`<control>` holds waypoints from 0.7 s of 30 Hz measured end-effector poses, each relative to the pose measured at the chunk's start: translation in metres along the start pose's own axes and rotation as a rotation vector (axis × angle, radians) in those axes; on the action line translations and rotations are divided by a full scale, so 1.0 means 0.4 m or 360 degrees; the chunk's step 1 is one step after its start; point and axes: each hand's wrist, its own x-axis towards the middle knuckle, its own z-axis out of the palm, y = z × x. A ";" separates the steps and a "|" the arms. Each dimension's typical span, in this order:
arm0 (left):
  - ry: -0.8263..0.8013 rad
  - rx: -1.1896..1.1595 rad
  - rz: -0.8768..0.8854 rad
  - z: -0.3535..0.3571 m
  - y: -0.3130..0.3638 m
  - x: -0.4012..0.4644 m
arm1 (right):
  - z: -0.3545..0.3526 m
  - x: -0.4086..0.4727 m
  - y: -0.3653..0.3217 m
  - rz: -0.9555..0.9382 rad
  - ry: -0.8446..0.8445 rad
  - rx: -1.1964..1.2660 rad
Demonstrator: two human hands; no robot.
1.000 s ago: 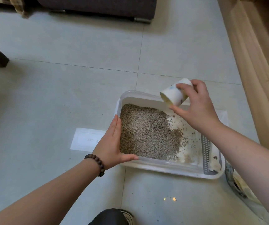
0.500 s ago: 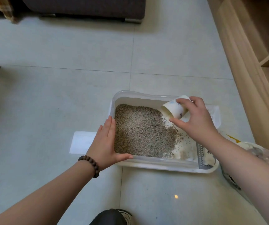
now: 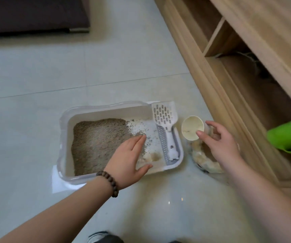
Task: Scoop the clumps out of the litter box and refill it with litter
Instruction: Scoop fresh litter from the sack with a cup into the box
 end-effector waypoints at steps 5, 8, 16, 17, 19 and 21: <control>-0.0159 0.0073 0.0248 0.097 0.172 0.185 | -0.167 0.015 0.135 0.0191 0.0242 0.0286; -0.0342 0.0217 0.0343 0.186 0.243 0.297 | -0.226 0.037 0.219 0.0250 0.0315 0.0354; -0.0539 -0.0036 -0.0077 0.323 0.316 0.454 | -0.245 0.082 0.318 0.0154 0.0234 0.0233; -0.0516 -0.0066 -0.0115 0.332 0.314 0.462 | -0.242 0.087 0.324 0.0088 0.0235 0.0137; -0.0498 -0.0113 -0.0148 0.342 0.307 0.465 | -0.228 0.095 0.326 -0.0058 0.0252 -0.0137; -0.0515 -0.0145 -0.0131 0.340 0.298 0.460 | -0.206 0.105 0.326 -0.0241 0.0264 -0.0478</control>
